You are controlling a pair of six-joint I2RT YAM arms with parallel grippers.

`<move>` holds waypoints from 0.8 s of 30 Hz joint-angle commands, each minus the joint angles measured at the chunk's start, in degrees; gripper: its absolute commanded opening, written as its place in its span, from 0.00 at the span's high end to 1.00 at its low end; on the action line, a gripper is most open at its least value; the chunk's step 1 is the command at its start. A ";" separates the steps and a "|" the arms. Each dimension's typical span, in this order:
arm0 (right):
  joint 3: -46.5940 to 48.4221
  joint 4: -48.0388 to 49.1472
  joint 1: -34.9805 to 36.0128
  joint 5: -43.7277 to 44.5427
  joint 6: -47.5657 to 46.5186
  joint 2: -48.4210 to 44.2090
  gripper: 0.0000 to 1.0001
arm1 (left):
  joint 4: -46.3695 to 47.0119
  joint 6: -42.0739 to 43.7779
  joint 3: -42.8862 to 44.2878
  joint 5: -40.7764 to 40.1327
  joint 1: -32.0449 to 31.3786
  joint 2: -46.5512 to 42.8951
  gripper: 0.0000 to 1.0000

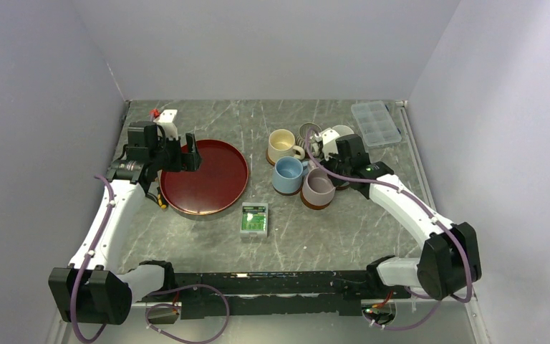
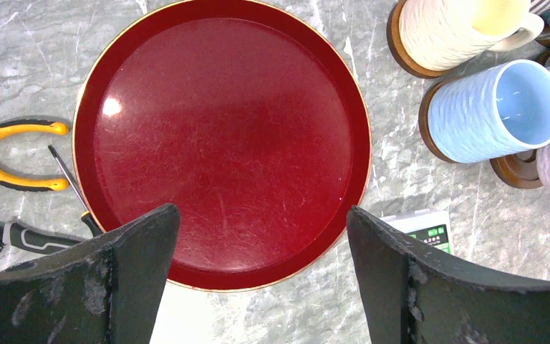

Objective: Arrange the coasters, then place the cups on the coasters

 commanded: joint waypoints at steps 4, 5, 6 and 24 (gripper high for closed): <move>0.62 7.86 -1.27 -2.71 -0.27 0.87 1.00 | 1.82 0.94 -0.46 0.24 0.25 -0.70 0.09; 0.54 7.98 -1.34 -2.71 -0.27 1.07 1.00 | 1.74 0.94 -0.50 0.31 0.25 -0.68 0.09; 0.43 8.24 -1.50 -2.83 -0.28 1.21 1.00 | 1.75 0.94 -0.51 0.40 0.25 -0.68 0.09; 0.49 9.84 -2.73 -3.76 -0.47 5.35 1.00 | 1.65 1.21 -0.55 0.36 0.25 -0.36 0.10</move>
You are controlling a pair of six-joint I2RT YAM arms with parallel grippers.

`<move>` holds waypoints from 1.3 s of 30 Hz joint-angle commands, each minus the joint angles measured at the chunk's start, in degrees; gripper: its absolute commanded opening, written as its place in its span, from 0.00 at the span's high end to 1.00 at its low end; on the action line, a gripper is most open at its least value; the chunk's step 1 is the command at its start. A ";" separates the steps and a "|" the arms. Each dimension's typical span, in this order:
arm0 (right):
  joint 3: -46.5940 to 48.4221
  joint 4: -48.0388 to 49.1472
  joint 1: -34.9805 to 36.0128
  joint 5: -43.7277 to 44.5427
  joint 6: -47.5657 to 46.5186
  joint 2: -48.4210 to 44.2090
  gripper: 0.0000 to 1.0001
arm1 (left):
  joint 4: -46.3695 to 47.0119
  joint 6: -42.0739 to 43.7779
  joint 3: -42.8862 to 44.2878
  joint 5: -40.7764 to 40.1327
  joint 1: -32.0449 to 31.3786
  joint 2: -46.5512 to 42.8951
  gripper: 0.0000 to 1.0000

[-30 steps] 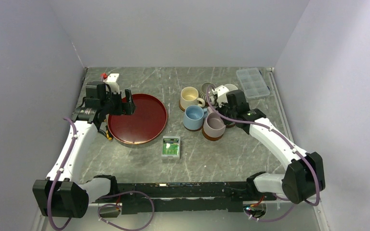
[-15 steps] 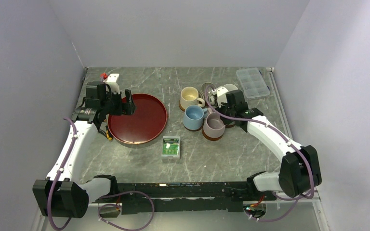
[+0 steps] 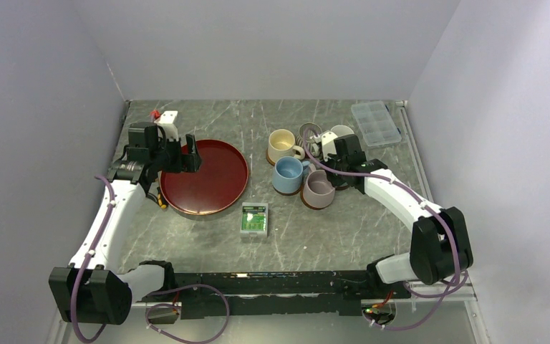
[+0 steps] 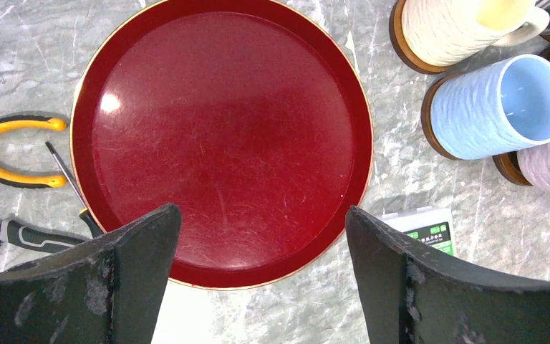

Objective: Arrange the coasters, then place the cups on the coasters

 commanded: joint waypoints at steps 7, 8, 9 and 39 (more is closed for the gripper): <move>1.53 7.30 -0.73 -1.91 -0.52 0.94 1.00 | 1.58 1.16 -0.07 0.30 0.25 -0.34 0.10; 1.54 7.32 -0.76 -1.95 -0.55 1.10 1.00 | 1.63 1.27 -0.07 0.21 0.24 -0.33 0.10; 1.52 7.43 -0.84 -2.06 -0.56 1.19 1.00 | 1.65 1.29 -0.07 0.22 0.21 -0.35 0.10; 3.27 8.07 -1.20 -1.80 -1.09 4.14 1.00 | 1.73 1.38 -0.33 0.12 0.25 -0.64 0.10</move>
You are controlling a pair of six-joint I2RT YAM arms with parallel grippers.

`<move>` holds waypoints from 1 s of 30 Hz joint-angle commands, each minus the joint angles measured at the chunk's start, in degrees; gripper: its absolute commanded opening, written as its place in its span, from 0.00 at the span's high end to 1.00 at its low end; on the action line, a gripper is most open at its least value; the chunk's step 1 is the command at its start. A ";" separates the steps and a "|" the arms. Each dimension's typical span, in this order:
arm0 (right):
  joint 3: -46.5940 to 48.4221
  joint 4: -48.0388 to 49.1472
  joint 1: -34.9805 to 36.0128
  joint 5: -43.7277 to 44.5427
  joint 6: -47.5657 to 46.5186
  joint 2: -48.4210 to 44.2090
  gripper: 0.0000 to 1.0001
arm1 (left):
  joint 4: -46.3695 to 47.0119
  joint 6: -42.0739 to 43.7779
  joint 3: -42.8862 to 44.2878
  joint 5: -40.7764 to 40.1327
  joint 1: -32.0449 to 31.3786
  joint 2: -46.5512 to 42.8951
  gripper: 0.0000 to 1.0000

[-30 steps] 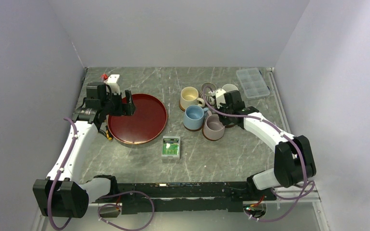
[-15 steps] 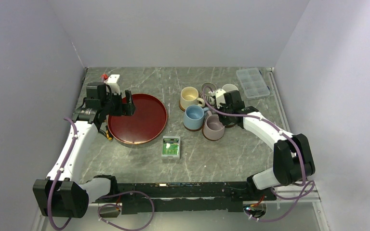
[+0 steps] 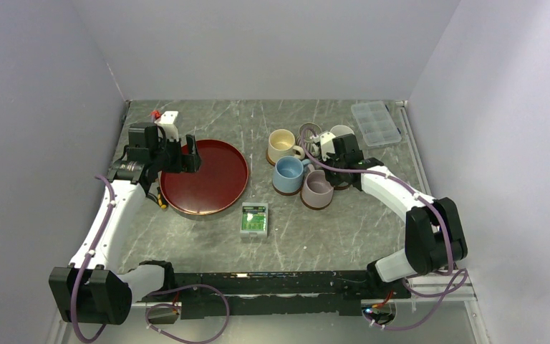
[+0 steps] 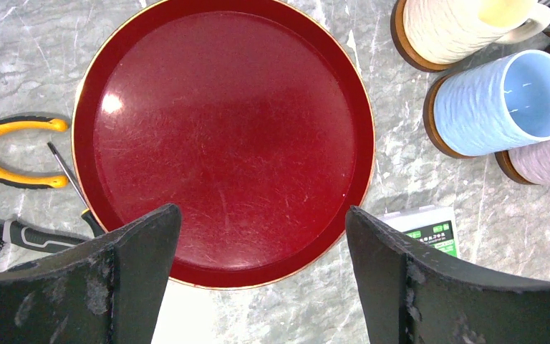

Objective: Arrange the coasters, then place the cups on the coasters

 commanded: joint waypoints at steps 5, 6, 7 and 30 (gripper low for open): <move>4.35 3.75 -0.25 0.83 0.34 1.39 1.00 | 1.75 0.86 -0.18 0.19 0.23 -0.70 0.10; 4.68 3.44 -0.28 1.23 0.53 1.69 1.00 | 1.73 0.86 -0.18 0.23 0.25 -0.73 0.10; 4.84 3.17 -0.24 1.60 0.66 1.96 1.00 | 1.73 0.86 -0.18 0.23 0.24 -0.81 0.10; 5.78 2.36 -0.34 -0.40 6.15 -10.20 0.01 | 2.96 -1.49 -1.24 -5.97 0.34 -4.02 0.06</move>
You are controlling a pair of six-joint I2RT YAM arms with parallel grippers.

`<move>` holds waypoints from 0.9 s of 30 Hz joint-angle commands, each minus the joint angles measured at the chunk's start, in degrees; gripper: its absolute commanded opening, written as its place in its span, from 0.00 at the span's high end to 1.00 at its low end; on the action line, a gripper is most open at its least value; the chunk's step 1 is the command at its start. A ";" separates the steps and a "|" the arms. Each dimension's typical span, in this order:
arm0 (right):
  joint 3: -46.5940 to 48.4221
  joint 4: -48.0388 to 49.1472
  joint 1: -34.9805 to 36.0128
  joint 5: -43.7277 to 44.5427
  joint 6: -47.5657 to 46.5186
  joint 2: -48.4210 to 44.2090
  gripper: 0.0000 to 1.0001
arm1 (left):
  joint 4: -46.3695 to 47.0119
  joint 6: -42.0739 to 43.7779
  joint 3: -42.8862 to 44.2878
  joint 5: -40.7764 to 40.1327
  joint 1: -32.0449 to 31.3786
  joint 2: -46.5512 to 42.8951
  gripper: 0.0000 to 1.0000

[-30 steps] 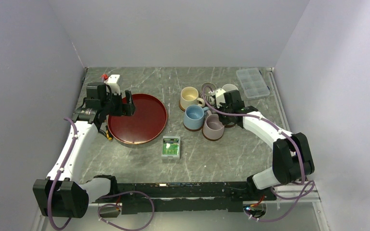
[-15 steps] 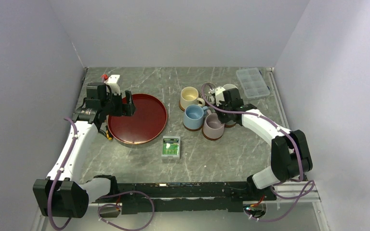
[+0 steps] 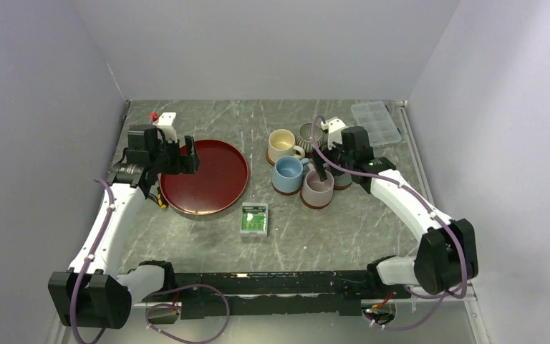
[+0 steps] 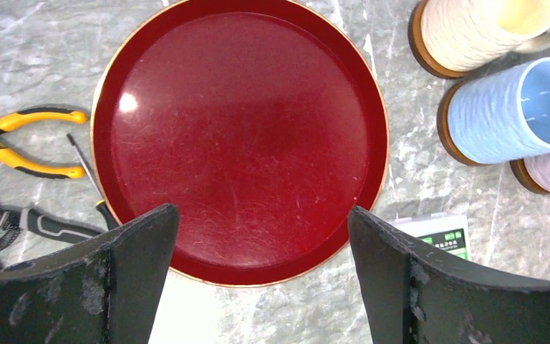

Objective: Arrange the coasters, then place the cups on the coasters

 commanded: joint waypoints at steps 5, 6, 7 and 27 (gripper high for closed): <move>6.59 -0.08 -1.64 2.44 8.55 -5.94 0.00 | 4.98 -2.96 -1.30 -9.37 0.42 -6.59 0.06; 7.09 -0.45 -2.38 2.48 10.59 -6.57 0.00 | 5.47 -3.45 -1.40 -10.46 0.43 -7.40 0.06; 7.32 -0.53 -2.82 3.78 11.84 -7.34 0.00 | 5.95 -4.12 -1.30 -12.09 0.38 -8.21 0.06; -9.71 18.54 -3.97 20.80 13.46 -31.28 0.00 | 17.49 -2.20 -1.79 -20.72 0.34 -21.07 0.06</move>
